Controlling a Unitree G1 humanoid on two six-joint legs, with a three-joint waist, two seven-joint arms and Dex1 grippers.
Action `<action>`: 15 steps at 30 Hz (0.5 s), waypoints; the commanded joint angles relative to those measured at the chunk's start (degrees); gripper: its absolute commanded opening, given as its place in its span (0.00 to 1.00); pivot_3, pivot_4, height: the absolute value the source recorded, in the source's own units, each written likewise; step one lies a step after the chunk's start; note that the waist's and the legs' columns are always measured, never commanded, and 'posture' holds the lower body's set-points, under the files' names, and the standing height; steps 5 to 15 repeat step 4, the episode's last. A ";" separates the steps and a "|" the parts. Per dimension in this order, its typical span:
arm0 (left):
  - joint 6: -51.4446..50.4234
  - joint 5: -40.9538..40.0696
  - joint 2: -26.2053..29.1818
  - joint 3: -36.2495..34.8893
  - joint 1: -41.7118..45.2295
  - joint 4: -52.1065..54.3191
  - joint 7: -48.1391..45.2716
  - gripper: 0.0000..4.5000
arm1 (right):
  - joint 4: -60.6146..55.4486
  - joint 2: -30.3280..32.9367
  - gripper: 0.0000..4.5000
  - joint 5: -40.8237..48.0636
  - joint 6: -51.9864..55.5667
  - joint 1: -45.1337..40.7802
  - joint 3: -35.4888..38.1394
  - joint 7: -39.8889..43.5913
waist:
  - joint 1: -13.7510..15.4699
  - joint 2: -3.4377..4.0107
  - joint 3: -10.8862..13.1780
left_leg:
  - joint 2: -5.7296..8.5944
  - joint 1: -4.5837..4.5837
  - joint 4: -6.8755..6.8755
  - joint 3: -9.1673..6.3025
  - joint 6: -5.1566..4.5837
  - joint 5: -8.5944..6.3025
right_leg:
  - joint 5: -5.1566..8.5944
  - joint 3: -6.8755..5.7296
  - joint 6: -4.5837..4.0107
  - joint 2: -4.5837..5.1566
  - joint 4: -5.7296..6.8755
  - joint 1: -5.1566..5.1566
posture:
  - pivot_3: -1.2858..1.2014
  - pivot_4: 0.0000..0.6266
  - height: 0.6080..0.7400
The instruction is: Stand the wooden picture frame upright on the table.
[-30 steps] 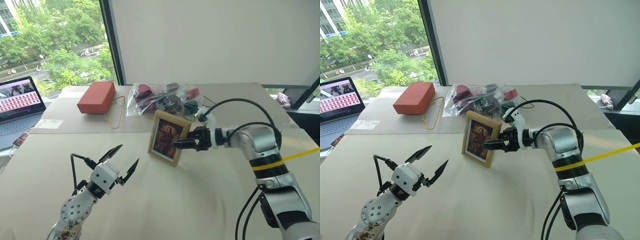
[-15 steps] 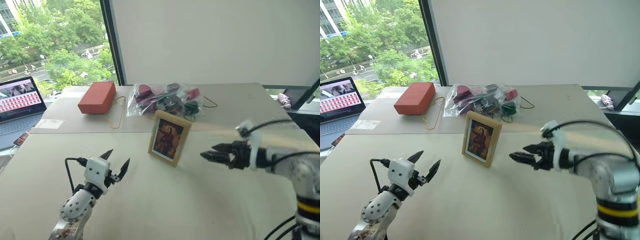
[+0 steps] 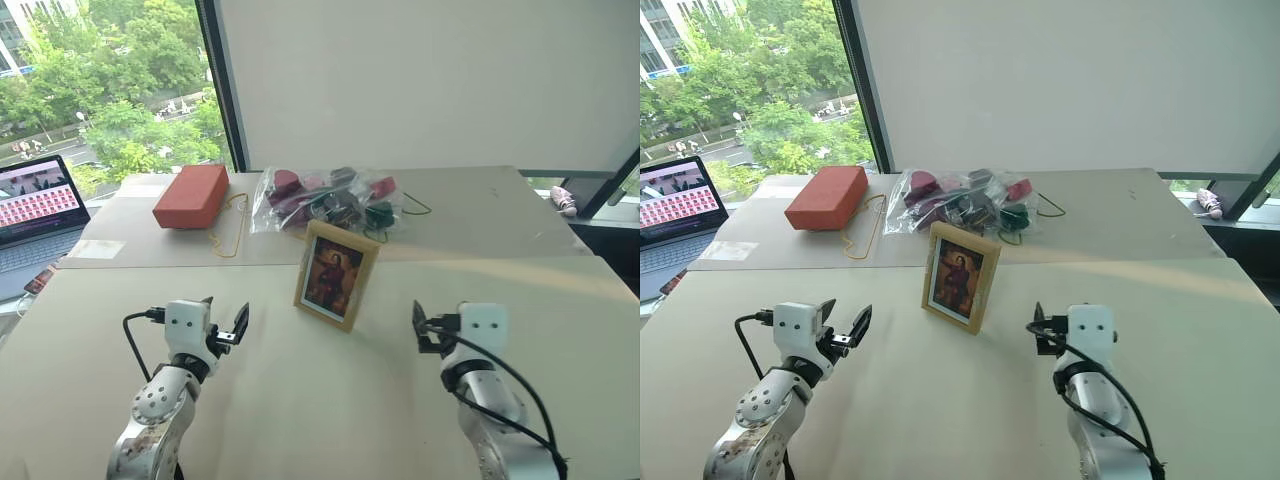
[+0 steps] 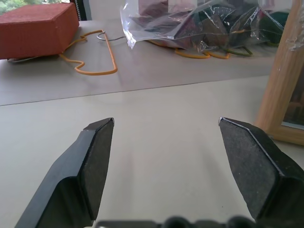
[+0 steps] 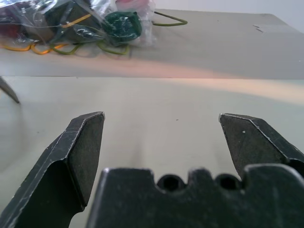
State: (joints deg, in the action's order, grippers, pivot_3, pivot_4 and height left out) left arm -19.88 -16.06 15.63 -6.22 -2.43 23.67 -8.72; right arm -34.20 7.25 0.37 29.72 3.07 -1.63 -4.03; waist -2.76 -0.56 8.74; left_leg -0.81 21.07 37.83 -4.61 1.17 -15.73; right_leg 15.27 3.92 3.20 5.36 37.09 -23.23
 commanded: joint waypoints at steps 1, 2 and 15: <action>1.37 0.99 -0.21 -0.19 0.85 0.35 -0.37 0.85 | 0.28 -0.09 0.99 -0.97 -3.28 -0.41 0.71 0.39 | 0.14 0.00 0.00 | 0.00 0.01 0.00 -0.01 0.00 0.00 | 0.00 0.00 0.00 0.00 -0.01 0.00 | 0.52 0.24 1.00; 1.37 1.08 -0.36 -0.08 0.94 0.36 -0.41 0.85 | 0.55 -0.24 0.99 -0.78 -3.48 -0.26 0.92 0.53 | 0.17 0.00 0.00 | 0.00 0.02 0.00 -0.02 -0.01 0.00 | 0.00 0.00 0.00 0.00 -0.02 0.00 | 0.52 0.24 1.00; 1.38 1.44 -0.42 0.14 1.02 0.30 -0.52 0.85 | 0.91 -0.27 0.99 -0.56 -3.57 -0.01 1.13 0.82 | 0.17 0.00 0.00 | 0.01 0.04 -0.01 -0.02 -0.02 -0.01 | 0.00 0.00 0.01 0.01 -0.05 -0.01 | 0.52 0.24 1.00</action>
